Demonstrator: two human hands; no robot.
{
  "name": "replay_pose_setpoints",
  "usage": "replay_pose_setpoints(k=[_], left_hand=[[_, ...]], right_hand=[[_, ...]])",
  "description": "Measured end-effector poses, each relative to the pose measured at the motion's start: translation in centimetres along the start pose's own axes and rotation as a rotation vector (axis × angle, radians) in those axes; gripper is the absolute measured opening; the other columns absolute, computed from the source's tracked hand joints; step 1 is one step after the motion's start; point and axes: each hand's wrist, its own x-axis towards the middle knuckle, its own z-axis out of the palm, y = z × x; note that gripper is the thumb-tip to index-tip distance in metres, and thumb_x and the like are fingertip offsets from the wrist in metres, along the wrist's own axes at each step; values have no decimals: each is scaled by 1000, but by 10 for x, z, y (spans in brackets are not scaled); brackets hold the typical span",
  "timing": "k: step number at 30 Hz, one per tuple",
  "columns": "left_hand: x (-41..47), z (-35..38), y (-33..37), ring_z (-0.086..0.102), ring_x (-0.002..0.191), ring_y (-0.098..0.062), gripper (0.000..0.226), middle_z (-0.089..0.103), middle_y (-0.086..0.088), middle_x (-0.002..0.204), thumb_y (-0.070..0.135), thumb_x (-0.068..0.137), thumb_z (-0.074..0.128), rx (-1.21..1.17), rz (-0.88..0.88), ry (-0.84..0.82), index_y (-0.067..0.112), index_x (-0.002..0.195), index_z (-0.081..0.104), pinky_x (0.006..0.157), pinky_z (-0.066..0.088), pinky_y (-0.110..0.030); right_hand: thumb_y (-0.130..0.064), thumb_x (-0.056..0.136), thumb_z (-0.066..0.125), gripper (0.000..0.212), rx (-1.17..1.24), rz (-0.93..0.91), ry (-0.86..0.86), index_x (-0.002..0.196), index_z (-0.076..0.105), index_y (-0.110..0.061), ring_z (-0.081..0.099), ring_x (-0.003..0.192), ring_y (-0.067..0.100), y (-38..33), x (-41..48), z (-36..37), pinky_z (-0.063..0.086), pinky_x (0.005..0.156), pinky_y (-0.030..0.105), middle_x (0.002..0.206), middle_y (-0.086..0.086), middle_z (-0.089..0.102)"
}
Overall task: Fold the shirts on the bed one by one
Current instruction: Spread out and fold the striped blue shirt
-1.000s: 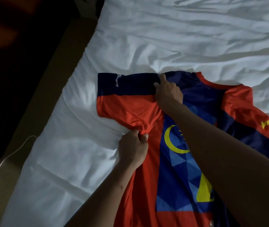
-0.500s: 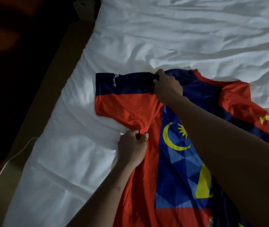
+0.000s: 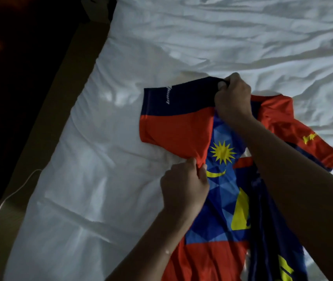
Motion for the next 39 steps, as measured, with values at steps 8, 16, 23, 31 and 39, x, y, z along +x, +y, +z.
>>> replay_pose_setpoints(k=[8,16,23,31,39], left_hand=[[-25,36,36,68,97,-33,33,71,-5,105,51,100,58,-166,36,-179,20,110,64,81,51,-41],[-103,15,-18,66,111,-30,45,68,-1,117,40,90,60,-108,-86,-259,25,132,52,92,53,-40],[-185,2,-41,70,77,-27,26,68,-1,83,37,80,56,7,-119,-175,25,102,60,69,53,-32],[-276,0,-62,65,60,-20,15,64,3,73,24,83,75,53,-20,-93,20,90,63,57,57,-33],[-315,-10,-80,71,78,-24,23,66,-1,90,34,91,61,110,-14,-112,20,109,59,70,60,-36]], right_hand=[[-6,96,49,32,17,99,-93,128,51,-3,58,86,33,56,-43,-29,35,65,30,104,18,65],[-50,94,65,32,133,271,-265,97,63,-18,70,83,29,101,-230,-20,56,83,42,87,5,72],[-42,92,73,33,53,265,-331,72,64,-17,64,76,22,93,-286,-18,43,68,31,68,-3,65],[-49,90,75,48,335,487,-527,81,70,-2,72,53,27,75,-341,-34,56,44,34,72,14,74],[-20,91,77,18,462,522,-398,85,75,-3,73,66,27,93,-385,-37,63,61,39,80,17,76]])
